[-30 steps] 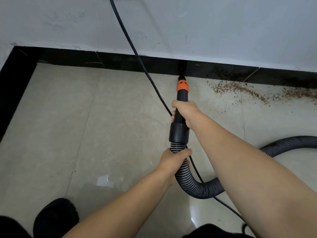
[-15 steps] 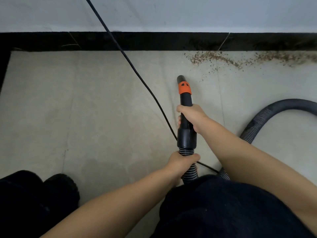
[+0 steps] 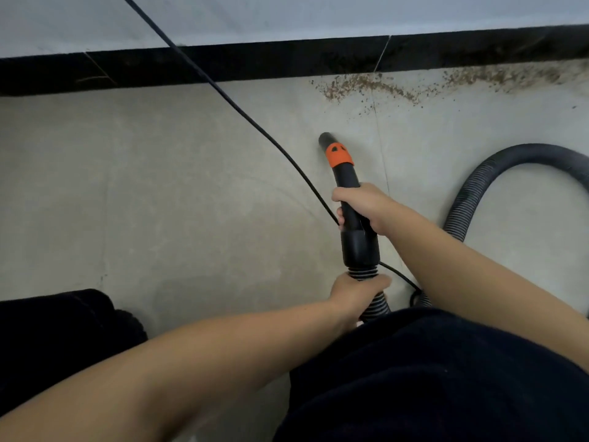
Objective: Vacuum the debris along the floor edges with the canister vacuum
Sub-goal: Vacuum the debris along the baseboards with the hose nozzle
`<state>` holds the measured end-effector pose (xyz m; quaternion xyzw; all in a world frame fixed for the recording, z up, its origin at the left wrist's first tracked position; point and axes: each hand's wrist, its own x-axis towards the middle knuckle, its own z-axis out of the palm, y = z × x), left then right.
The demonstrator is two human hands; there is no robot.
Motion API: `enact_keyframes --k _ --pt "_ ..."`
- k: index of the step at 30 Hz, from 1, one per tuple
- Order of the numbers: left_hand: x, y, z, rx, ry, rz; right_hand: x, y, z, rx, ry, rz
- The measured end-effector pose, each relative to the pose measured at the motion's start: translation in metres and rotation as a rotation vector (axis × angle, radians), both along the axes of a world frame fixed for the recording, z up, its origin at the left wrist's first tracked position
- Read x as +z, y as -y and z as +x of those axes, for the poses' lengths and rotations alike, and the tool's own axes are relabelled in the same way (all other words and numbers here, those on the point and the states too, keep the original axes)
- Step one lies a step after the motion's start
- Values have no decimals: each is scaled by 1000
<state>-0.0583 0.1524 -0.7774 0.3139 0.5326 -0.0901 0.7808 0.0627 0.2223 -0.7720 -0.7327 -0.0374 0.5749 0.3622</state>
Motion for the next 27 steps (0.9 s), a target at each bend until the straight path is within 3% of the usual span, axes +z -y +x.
enact_keyframes --k 3,8,11,14,21,27 --pt "-1 7 8 3 -27 -22 -2 9 9 -14 -5 22" --pt "0 -9 39 -70 -26 2 -4 17 51 -260 0 78" --pt "7 -22 60 -100 -41 46 -4 9 70 -296 36 89" --pt "12 -29 76 -48 -48 46 -1 -3 82 -258 39 90" --pt "11 -26 62 84 -36 -61 0 -31 56 55 -45 61" --pt "6 -49 43 48 -41 7 2 -48 42 -8 -63 75"
